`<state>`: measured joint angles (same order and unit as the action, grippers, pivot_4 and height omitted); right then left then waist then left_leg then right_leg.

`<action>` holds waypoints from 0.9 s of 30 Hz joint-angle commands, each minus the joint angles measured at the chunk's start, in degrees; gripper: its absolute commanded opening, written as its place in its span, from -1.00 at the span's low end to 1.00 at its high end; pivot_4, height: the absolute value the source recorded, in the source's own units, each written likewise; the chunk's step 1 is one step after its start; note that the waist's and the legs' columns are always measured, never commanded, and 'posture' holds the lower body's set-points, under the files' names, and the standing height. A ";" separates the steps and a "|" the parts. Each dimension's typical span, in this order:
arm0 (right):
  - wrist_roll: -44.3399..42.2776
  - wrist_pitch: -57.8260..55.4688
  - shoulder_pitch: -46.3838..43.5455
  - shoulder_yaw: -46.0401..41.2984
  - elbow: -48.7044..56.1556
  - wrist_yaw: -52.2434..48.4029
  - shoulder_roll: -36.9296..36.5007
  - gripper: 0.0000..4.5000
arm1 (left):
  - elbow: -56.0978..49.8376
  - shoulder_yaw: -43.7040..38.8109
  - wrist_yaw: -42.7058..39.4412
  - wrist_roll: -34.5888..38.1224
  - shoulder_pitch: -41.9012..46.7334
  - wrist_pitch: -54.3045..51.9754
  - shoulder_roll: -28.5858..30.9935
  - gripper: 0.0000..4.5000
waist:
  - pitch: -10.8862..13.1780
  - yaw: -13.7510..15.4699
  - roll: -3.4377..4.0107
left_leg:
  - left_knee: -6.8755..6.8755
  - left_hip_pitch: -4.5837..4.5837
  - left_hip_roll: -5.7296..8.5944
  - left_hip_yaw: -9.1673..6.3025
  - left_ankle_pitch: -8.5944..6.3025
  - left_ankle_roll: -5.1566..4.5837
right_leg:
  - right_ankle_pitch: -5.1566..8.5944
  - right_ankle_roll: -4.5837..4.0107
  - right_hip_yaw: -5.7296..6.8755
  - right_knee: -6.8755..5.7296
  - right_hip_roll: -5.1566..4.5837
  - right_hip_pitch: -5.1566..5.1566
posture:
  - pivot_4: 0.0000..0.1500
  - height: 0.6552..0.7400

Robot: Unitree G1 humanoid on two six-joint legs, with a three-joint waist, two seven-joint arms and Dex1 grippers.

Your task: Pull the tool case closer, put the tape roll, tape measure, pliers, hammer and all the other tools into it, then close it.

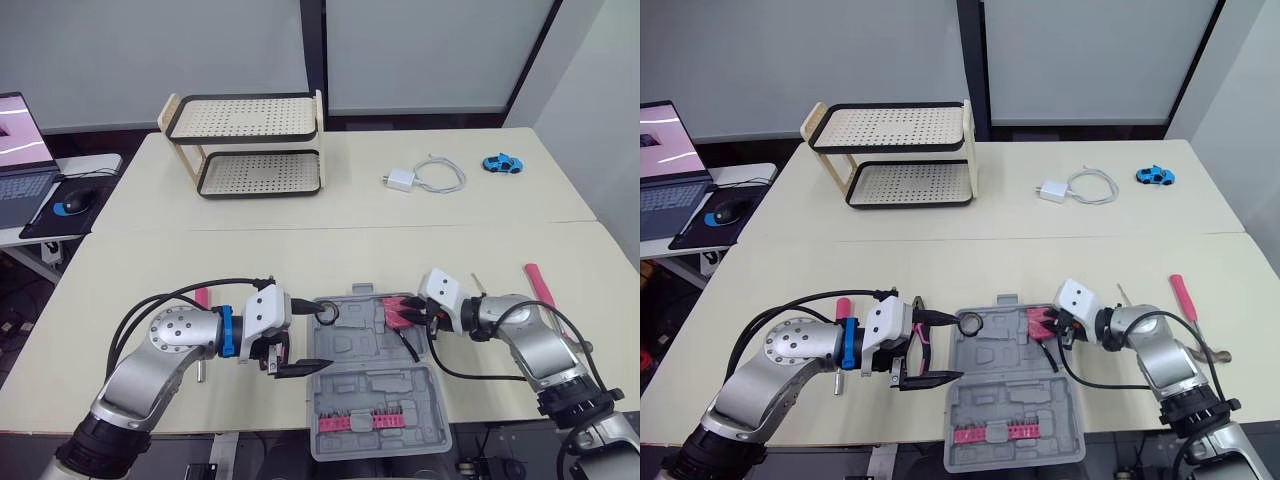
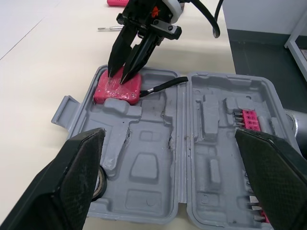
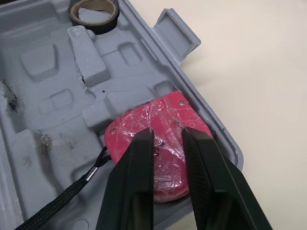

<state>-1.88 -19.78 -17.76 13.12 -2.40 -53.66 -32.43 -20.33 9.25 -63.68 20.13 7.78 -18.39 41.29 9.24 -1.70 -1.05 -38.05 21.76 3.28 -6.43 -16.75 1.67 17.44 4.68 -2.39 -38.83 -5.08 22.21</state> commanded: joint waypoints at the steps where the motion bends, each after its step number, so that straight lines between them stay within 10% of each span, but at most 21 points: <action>1: 1.14 -2.22 1.52 2.57 -2.61 0.34 0.73 -0.55 | -0.97 -0.25 -0.38 0.46 0.52 0.65 0.19 1.00 | -0.05 0.00 -0.01 | 0.00 -0.01 0.00 0.00 0.00 0.00 | 0.00 0.00 0.00 0.00 0.00 0.00 | 1.00 1.00; 18: -1.58 2.81 1.41 -0.99 3.21 1.55 1.89 -0.55 | 2.32 -4.06 1.98 1.92 1.44 0.81 -0.67 1.00 | -0.18 -0.11 -0.12 | 0.11 -0.58 -0.04 0.02 -0.05 -0.08 | 0.01 0.00 -0.03 0.04 0.05 -0.51 | 1.00 1.00; 27: -9.53 -5.94 9.26 -14.58 28.91 0.15 -9.14 -0.55 | 7.49 -25.63 6.71 7.72 -6.04 -3.87 4.34 1.00 | -0.12 0.07 -0.04 | 0.05 0.03 -0.02 -0.08 -0.03 -0.05 | 0.01 0.00 0.01 0.00 0.01 0.06 | 1.00 1.00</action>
<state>-9.33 -24.74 -10.04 2.38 22.22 -52.75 -39.82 -13.75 -11.66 -57.84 26.81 2.76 -22.08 44.35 9.12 -1.63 -1.08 -37.97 21.79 3.28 -6.51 -16.79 1.61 17.45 4.68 -2.39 -38.78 -5.08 22.27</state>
